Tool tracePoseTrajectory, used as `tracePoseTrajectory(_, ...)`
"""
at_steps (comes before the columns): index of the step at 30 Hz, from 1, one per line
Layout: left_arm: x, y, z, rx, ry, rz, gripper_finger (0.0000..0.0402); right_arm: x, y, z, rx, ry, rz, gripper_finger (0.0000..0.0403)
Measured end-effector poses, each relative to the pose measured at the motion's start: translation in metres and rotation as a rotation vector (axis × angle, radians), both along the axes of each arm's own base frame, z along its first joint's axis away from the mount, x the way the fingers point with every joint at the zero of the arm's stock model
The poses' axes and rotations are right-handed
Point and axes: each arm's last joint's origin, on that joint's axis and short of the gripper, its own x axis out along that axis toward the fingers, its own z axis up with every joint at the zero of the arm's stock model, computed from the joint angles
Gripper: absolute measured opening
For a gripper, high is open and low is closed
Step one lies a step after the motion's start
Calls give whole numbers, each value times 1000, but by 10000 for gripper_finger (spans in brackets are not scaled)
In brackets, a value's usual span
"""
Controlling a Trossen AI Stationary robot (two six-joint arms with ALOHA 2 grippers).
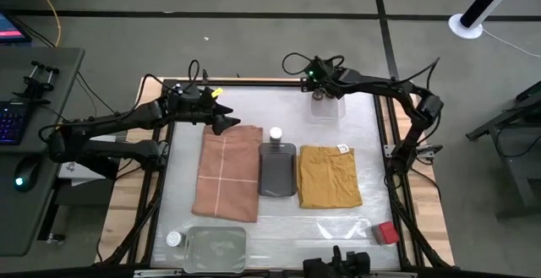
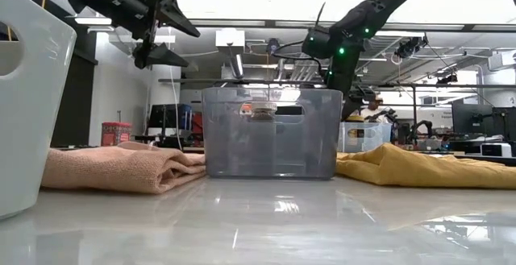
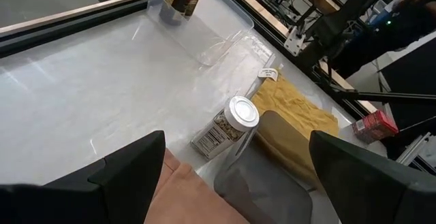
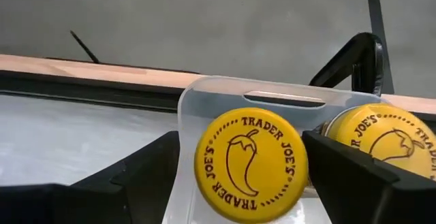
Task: Sort spices by type
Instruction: Put the yellow seasoning bottle into the transparent bin, then put the top white seasoning bottle into the white bin
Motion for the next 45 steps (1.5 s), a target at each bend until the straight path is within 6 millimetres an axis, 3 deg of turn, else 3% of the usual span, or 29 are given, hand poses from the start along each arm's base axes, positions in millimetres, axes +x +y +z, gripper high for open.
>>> tracePoseTrajectory(8,0,0,1,35,-6,-13,351,-9,6,33,-80,-40,47,306)
tracePoseTrajectory(17,10,1,13,102,-43,-73,351,-22,29,93,-203,-229,170,307)
tracePoseTrajectory(20,27,9,20,98,45,-96,351,-23,46,109,-205,-290,250,307)
tracePoseTrajectory(24,65,17,25,194,199,-231,351,-26,75,129,-215,-369,317,307)
tracePoseTrajectory(29,114,17,18,440,292,-476,351,-33,111,149,-219,-441,410,307)
tracePoseTrajectory(33,144,19,1,530,302,-556,351,-38,134,154,-182,-461,460,307)
tracePoseTrajectory(40,168,30,-41,465,412,-502,351,-38,162,152,-128,-437,538,307)
tracePoseTrajectory(45,172,30,-52,405,403,-546,346,-36,173,151,-136,-411,556,307)
